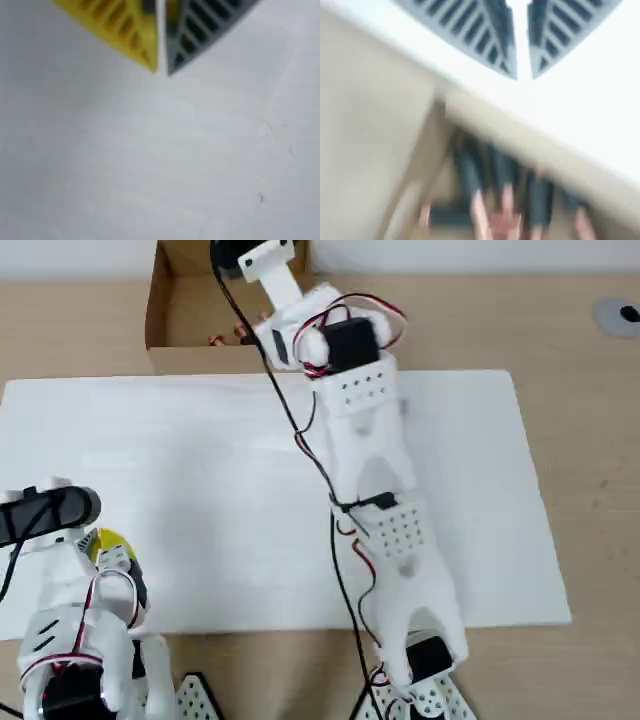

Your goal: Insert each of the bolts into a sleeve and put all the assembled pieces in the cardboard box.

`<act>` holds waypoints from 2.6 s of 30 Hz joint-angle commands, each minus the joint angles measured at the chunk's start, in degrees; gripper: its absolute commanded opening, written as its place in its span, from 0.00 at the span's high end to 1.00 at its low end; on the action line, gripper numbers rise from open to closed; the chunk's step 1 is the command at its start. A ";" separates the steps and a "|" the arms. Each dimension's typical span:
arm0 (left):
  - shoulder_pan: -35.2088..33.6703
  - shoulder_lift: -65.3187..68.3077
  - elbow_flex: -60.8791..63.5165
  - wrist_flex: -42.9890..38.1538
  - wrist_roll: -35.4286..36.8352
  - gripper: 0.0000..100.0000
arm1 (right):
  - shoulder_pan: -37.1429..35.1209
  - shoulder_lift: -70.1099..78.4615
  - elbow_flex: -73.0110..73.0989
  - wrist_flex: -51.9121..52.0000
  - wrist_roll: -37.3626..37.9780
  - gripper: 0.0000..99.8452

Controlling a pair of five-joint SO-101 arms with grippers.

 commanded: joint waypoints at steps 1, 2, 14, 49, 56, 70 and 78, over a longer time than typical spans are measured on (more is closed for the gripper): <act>-0.79 -0.48 -3.34 0.44 5.98 0.99 | 2.68 -12.88 -3.30 4.22 -5.10 0.99; -0.53 -0.48 -3.52 0.44 7.12 0.99 | 3.30 -16.13 -3.12 4.31 -6.42 0.99; -0.53 -0.48 -2.99 1.49 7.30 0.99 | 7.16 -58.59 49.36 3.60 -7.21 0.99; -0.35 -0.31 2.46 0.35 7.74 0.99 | 26.42 -124.26 159.96 -31.82 2.55 0.99; -0.62 -0.31 16.88 -4.04 7.74 0.99 | 26.77 -140.97 173.93 -31.65 2.46 0.99; -0.79 -0.31 22.95 -6.59 7.74 0.99 | 26.59 -158.46 185.27 -25.32 2.46 0.99; -0.70 -0.22 26.37 -8.44 7.65 0.99 | 26.59 -159.25 185.63 -25.49 2.37 0.99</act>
